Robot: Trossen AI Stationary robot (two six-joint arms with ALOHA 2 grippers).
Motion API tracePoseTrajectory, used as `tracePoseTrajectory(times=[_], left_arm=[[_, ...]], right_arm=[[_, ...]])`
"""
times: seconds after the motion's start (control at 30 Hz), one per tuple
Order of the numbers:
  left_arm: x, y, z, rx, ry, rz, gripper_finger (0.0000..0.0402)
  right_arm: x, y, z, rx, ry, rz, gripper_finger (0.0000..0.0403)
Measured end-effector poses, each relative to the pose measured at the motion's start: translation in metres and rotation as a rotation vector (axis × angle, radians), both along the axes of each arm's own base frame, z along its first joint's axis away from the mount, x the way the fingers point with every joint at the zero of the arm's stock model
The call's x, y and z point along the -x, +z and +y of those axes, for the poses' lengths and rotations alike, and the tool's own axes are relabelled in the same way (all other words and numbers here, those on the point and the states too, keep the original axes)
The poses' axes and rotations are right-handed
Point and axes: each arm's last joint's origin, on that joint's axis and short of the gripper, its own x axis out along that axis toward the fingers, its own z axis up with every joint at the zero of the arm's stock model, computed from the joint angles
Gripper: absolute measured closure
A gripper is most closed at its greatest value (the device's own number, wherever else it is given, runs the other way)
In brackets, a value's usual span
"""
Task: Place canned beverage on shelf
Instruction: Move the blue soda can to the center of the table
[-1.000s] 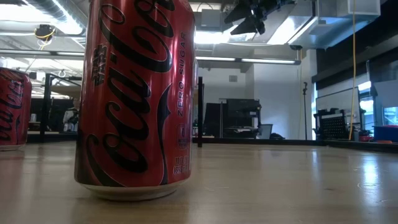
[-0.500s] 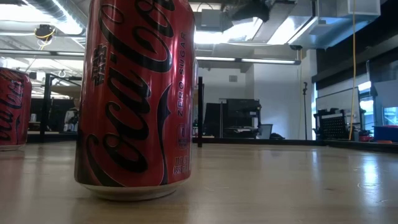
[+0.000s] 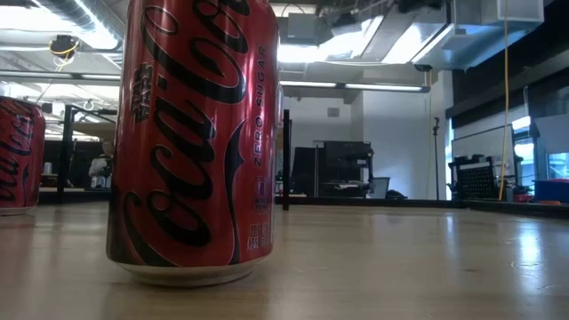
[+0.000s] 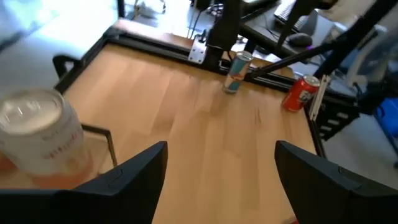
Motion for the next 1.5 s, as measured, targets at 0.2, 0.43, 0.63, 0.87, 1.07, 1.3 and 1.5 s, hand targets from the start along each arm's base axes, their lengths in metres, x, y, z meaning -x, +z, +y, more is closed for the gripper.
tracePoseTrajectory(times=[0.2, 0.43, 0.63, 0.87, 1.07, 1.3, 1.5], left_arm=[[-0.009, -0.006, -0.013, 0.072, 0.077, 0.026, 0.0118], [-0.016, -0.010, -0.021, 0.067, 0.124, 0.044, 0.0118], [-0.024, -0.016, -0.025, 0.061, 0.114, 0.068, 0.0118], [-0.028, -0.020, -0.025, 0.061, 0.114, 0.091, 0.0118], [-0.030, -0.021, -0.026, 0.060, 0.108, 0.094, 0.0118], [-0.030, -0.021, -0.026, 0.059, 0.109, 0.093, 0.0118], [-0.030, -0.021, -0.026, 0.048, 0.126, 0.092, 0.0118]], right_arm=[[0.053, 0.000, 0.008, 0.011, -0.112, 0.054, 0.0105], [0.090, -0.017, 0.008, -0.076, -0.258, 0.153, 0.0105], [0.108, -0.037, 0.006, -0.134, -0.375, 0.232, 0.0105], [0.129, -0.059, 0.004, -0.220, -0.487, 0.423, 0.0105], [0.130, -0.079, 0.005, -0.247, -0.534, 0.542, 0.0105], [0.118, -0.104, 0.011, -0.295, -0.561, 0.693, 0.0105], [0.107, -0.111, 0.015, -0.303, -0.594, 0.743, 0.0105]])
